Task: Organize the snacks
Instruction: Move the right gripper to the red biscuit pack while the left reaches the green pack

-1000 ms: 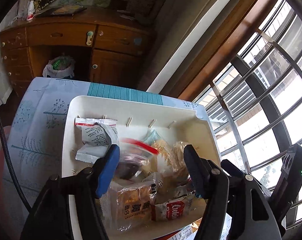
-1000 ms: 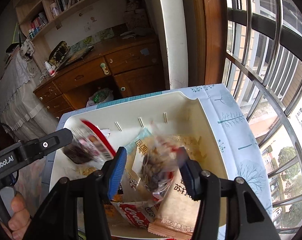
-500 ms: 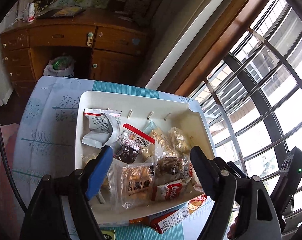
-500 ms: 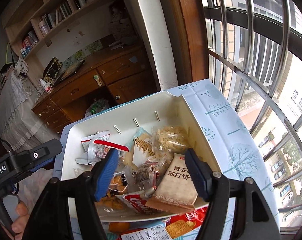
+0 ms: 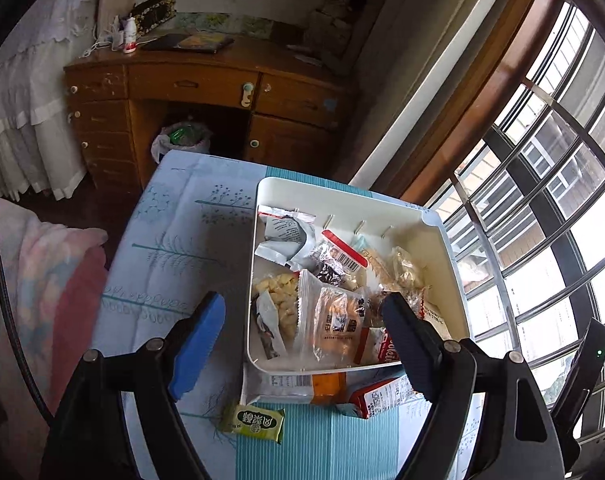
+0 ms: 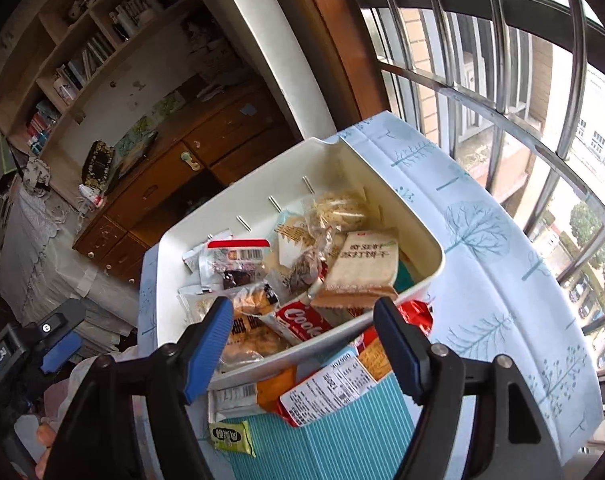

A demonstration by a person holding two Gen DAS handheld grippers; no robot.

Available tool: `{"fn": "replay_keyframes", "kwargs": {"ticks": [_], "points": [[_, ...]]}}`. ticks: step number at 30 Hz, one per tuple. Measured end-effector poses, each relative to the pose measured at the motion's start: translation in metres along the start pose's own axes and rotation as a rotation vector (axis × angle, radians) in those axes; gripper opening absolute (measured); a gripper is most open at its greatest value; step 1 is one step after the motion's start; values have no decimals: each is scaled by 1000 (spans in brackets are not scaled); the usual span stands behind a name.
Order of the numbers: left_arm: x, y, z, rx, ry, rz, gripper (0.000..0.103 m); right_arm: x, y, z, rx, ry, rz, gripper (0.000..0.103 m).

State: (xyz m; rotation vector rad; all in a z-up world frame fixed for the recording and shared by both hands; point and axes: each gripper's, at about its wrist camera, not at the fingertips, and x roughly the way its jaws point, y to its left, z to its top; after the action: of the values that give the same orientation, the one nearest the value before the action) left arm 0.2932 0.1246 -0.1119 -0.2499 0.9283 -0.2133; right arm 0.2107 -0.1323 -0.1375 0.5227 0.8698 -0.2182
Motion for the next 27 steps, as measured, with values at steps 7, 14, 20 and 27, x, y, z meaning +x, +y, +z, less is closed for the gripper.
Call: {"fn": "replay_keyframes", "kwargs": {"ticks": [7, 14, 20, 27], "points": [[-9, 22, -30, -72, 66, 64, 81, -1, -14, -7, 112, 85, 14, 73], [17, 39, -68, -110, 195, 155, 81, 18, -29, -11, 189, 217, 16, 74], [45, 44, -93, -148, 284, 205, 81, 44, -50, -12, 281, 342, 2, 73], [70, 46, -112, -165, 349, 234, 81, 73, -74, -20, 440, 468, 28, 73]]}}
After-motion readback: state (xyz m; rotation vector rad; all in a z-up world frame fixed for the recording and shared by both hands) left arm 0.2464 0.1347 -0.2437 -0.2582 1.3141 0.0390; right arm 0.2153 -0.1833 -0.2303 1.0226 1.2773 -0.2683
